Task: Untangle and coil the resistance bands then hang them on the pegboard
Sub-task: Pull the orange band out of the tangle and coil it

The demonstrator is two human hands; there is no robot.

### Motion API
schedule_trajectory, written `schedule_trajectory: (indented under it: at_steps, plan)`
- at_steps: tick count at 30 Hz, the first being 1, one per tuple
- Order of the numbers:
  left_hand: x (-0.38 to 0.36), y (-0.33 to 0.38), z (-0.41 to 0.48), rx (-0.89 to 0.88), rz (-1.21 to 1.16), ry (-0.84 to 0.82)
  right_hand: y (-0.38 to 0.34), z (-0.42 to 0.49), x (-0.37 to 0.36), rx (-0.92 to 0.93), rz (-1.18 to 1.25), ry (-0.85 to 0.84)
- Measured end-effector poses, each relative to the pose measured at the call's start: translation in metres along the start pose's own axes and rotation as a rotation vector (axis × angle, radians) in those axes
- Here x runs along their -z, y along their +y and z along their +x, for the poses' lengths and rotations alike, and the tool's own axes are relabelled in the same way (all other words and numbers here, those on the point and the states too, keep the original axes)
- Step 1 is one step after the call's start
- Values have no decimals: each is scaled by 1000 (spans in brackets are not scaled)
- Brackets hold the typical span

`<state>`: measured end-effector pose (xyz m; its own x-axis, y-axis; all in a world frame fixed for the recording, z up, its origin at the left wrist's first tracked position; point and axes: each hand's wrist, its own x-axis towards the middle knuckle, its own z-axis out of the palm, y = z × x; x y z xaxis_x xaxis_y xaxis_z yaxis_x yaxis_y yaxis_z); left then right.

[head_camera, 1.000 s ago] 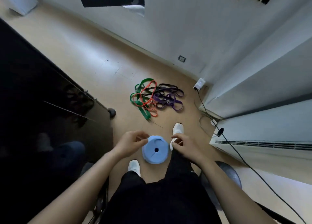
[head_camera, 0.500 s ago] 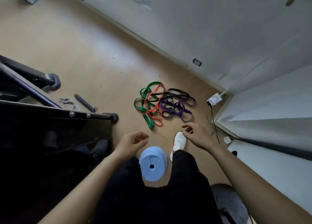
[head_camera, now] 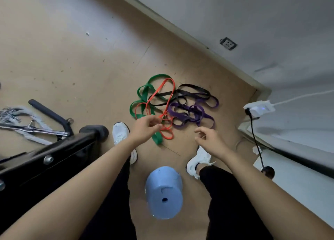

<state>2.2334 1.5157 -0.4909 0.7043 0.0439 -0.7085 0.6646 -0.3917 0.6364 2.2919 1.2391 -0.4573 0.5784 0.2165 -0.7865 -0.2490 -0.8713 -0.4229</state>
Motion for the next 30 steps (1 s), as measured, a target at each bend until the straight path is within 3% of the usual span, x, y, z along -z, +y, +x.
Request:
schedule_trajectory:
  at_steps: [7, 15, 21, 25, 30]
  plan:
    - [-81, -81, 180, 26, 123, 82, 79, 204, -72, 13, 2, 121]
    - [-174, -156, 309, 51, 179, 256, 135, 365, -121, 228, -312, 268]
    - [-175, -173, 326, -76, 164, 471, 146, 399, -143, 284, -353, 285]
    - [-148, -155, 309, -201, 214, 449, 128, 381, -130, 288, -335, 278]
    - [-92, -96, 259, -403, 368, 347, 78, 323, -91, 549, -178, 464]
